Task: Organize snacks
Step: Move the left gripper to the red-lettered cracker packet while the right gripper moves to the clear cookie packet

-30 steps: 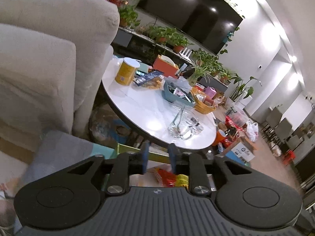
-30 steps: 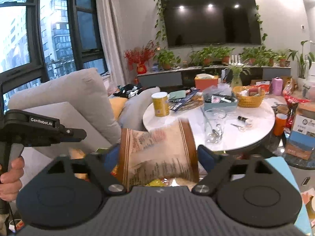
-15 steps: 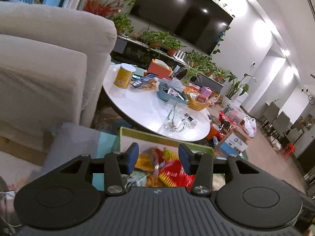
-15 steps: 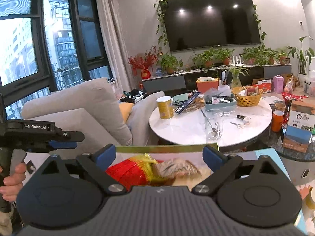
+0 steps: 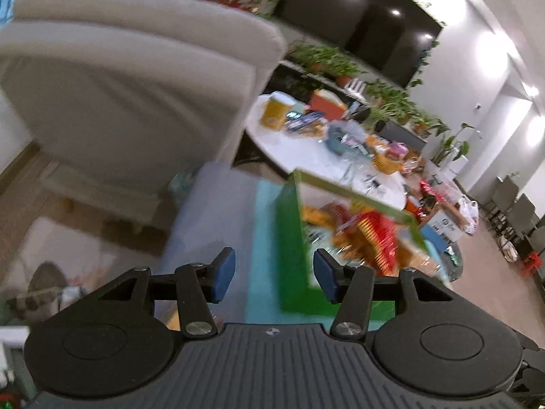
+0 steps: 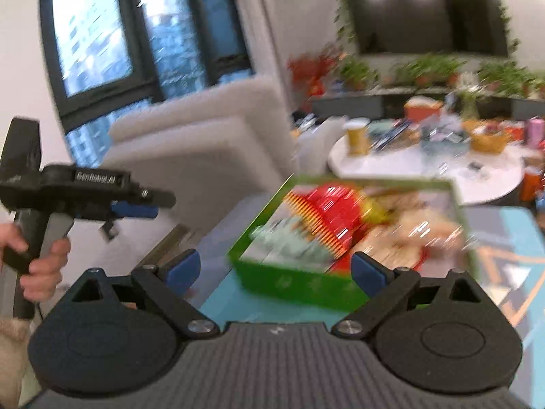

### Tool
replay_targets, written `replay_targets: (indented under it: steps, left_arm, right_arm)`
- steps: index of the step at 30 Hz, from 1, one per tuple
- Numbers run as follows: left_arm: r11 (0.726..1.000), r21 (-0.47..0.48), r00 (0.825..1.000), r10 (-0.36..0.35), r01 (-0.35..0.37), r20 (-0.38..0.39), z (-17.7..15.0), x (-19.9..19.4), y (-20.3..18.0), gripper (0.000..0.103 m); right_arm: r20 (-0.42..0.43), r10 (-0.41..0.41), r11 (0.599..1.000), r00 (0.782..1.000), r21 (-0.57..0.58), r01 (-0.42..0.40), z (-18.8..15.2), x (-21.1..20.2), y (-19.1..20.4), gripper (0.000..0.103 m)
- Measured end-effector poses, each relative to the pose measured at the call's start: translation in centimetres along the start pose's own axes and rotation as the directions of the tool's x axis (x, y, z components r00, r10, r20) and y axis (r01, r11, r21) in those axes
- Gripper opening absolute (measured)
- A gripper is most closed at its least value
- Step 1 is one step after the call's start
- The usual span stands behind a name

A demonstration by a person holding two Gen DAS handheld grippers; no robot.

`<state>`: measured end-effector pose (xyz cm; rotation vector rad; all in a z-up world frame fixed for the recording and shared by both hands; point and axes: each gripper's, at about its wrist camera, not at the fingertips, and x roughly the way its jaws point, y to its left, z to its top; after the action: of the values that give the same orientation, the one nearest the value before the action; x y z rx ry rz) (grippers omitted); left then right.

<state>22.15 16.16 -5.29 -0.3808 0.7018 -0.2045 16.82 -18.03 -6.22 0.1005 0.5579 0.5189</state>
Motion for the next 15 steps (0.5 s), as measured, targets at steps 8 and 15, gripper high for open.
replay_targets:
  steps: [8,15]
  left_arm:
    - [0.998,-0.026,0.994,0.048,-0.051,-0.101,-3.3,0.8,4.3,0.048]
    - [0.998,0.029,0.989,0.051,-0.047,-0.136,-4.8,1.9,4.8,0.048]
  right_arm:
    - [-0.158,0.052,0.994,0.986,-0.085,-0.066,-3.1,4.2,3.2,0.09]
    - [-0.212,0.037,0.994,0.977,-0.091,-0.057,-4.0,6.7,3.3,0.09]
